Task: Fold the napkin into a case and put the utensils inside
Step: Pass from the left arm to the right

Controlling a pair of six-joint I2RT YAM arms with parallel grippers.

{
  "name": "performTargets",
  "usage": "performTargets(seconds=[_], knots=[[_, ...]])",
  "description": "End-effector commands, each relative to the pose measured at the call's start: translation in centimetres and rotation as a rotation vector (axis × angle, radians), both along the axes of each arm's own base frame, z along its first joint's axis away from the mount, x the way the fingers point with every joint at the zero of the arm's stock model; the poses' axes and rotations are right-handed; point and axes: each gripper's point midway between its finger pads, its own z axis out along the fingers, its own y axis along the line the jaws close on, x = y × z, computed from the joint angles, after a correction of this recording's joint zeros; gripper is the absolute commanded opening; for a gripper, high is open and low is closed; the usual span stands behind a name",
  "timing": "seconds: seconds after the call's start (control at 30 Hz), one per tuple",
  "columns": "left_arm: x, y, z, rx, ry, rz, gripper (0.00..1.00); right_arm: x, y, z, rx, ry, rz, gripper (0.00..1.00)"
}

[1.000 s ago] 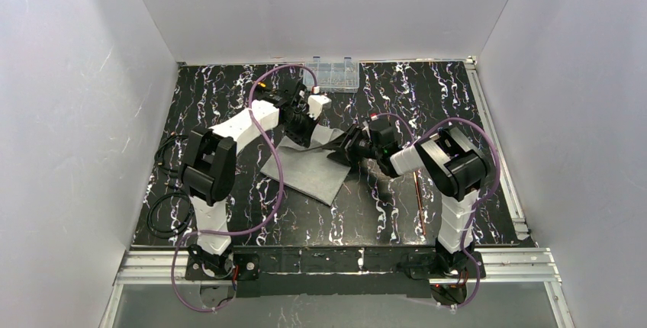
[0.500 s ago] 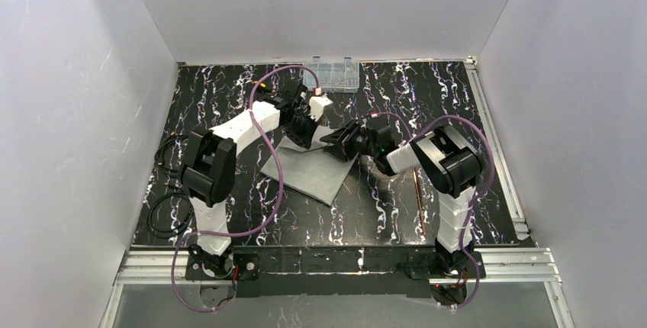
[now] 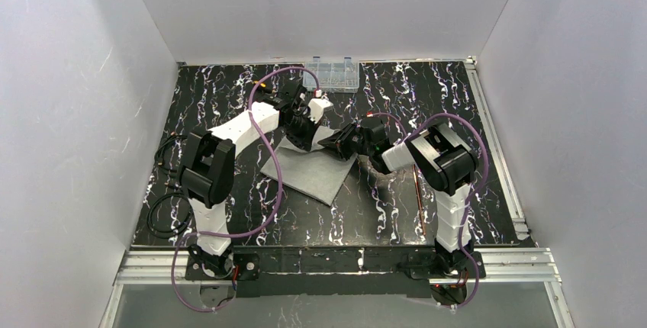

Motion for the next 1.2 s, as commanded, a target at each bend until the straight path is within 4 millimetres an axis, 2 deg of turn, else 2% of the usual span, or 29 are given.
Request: performTargets(seconds=[0.0,0.1,0.2,0.37,0.53,0.57,0.67,0.77,0.93,1.17], knots=[[-1.9,-0.1,2.0,-0.04,0.006,-0.04,0.0,0.1,0.5,0.7,0.037,-0.025,0.006,0.29],[-2.1,-0.1,1.9,-0.043,0.013,-0.045,0.0,-0.3,0.4,0.6,0.039,-0.017,0.015,0.36],[-2.2,-0.1,1.8,-0.041,0.016,-0.048,0.0,-0.5,0.3,0.4,0.026,-0.009,0.017,0.35],[-2.1,0.1,2.0,-0.034,0.004,-0.05,0.0,-0.7,0.1,-0.3,0.004,-0.001,0.022,0.23],[-2.1,0.3,2.6,-0.026,-0.002,-0.055,0.0,-1.1,0.0,-0.6,-0.006,0.001,0.032,0.03],[-2.1,0.3,2.9,-0.026,-0.001,-0.057,0.04,-1.1,-0.1,-0.6,-0.009,0.0,0.036,0.01],[-2.3,0.4,3.9,-0.036,0.012,-0.064,0.28,-1.3,-0.1,-0.6,-0.027,-0.012,0.047,0.01],[-2.3,0.3,4.8,-0.07,0.041,-0.062,0.47,-1.3,-0.2,-0.5,-0.042,-0.025,0.059,0.01],[-2.0,0.7,4.7,-0.066,0.051,-0.055,0.52,-1.5,-0.2,-0.2,-0.055,-0.047,0.074,0.01],[-0.9,2.5,3.2,-0.011,0.057,-0.004,0.47,-2.3,-0.4,2.0,-0.084,-0.124,0.13,0.01]])
